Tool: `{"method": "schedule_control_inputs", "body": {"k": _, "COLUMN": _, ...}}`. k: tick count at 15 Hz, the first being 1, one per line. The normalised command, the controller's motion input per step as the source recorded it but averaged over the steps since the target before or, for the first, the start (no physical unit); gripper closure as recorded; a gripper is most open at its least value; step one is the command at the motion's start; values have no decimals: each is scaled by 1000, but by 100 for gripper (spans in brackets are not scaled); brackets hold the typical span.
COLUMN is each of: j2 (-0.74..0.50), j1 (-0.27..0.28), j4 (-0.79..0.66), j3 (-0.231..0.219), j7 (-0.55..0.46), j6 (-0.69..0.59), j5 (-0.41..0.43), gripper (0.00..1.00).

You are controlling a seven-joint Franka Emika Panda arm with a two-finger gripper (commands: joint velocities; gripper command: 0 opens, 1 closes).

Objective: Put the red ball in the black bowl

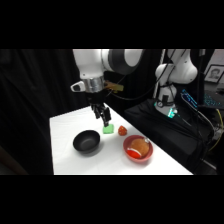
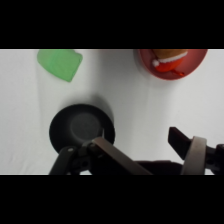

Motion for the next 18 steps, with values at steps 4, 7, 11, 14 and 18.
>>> {"method": "schedule_control_inputs", "body": {"k": 4, "j2": -68, "j1": -26, "j4": -64, "j3": 20, "j7": 10, "j6": 20, "j5": 4, "gripper": 0}}
{"method": "schedule_control_inputs", "body": {"k": 7, "j2": -281, "j1": -45, "j4": -316, "j3": -9, "j7": 28, "j6": 141, "j5": -8, "gripper": 0}}
{"method": "schedule_control_inputs", "body": {"k": 11, "j2": -409, "j1": -47, "j4": -496, "j3": -22, "j7": 42, "j6": 267, "j5": -27, "gripper": 0}}
{"method": "schedule_control_inputs", "body": {"k": 14, "j2": -381, "j1": -45, "j4": -500, "j3": -31, "j7": 75, "j6": 326, "j5": -67, "gripper": 0}}
{"method": "schedule_control_inputs", "body": {"k": 18, "j2": -305, "j1": -55, "j4": -443, "j3": -43, "j7": 90, "j6": 338, "j5": -93, "gripper": 0}}
